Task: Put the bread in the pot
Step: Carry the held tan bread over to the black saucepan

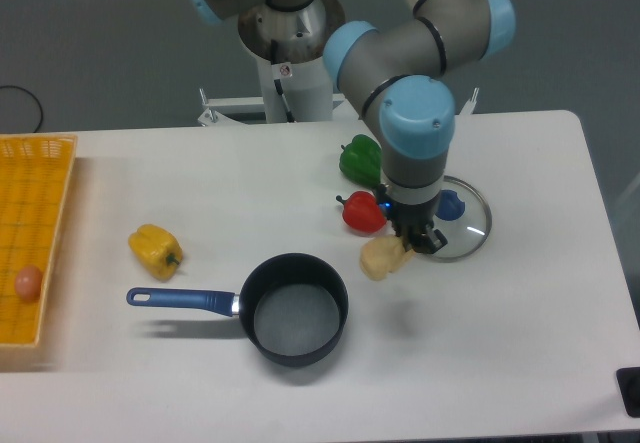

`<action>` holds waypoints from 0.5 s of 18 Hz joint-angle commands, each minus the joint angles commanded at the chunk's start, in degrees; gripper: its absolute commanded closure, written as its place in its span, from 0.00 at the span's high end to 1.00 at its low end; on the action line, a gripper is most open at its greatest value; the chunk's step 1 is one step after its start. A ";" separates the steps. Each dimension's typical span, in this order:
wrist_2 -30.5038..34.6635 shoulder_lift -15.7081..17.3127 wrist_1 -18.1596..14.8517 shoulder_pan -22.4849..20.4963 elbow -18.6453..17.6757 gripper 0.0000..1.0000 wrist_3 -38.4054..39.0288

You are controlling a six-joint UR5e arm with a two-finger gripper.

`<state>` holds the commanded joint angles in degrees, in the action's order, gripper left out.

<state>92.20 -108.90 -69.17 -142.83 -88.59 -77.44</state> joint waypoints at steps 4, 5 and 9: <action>0.26 -0.52 0.09 2.73 0.35 0.23 4.31; 0.26 -0.53 0.09 3.25 0.35 0.23 5.02; 0.44 -2.45 0.70 7.12 1.22 0.23 11.07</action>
<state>92.64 -111.35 -68.47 -135.71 -87.37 -66.38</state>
